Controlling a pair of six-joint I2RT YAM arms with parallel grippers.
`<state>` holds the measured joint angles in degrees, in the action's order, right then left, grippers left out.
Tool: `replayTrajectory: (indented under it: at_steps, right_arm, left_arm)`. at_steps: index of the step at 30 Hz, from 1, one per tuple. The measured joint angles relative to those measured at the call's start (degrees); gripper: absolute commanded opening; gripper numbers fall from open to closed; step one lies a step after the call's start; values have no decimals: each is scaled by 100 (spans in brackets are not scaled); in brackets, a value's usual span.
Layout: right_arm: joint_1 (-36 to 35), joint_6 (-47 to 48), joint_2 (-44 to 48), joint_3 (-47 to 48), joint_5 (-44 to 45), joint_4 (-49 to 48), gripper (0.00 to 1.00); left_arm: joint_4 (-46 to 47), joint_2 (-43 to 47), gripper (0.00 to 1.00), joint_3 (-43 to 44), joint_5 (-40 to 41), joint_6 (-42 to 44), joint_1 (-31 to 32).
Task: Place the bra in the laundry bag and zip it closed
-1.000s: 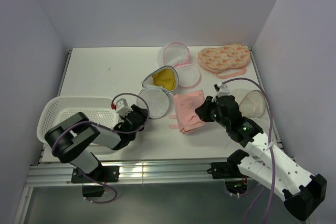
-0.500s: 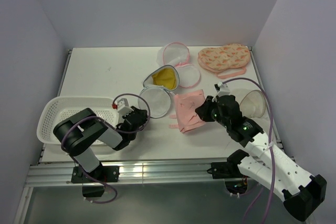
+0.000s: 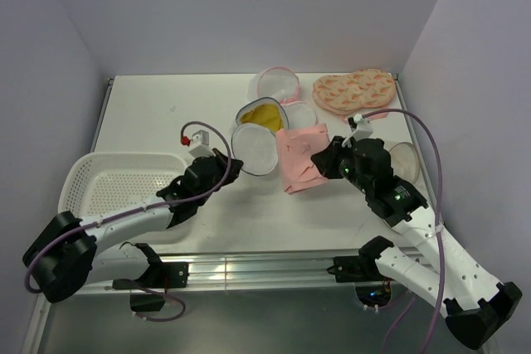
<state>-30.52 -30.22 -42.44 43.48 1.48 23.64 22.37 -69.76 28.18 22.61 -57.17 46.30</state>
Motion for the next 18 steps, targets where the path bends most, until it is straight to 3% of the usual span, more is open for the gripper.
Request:
replayTrajectory:
  at_steps: [8,18]
  right_arm:
    - [20,109,-192,905,107,175,12]
    - [109,184,-693,1904,-50,249,11]
  left_arm:
    - [-2142,450,0,1012,-1961,643,-358]
    - [-3370,562,0,2063,-4024,1250,-531]
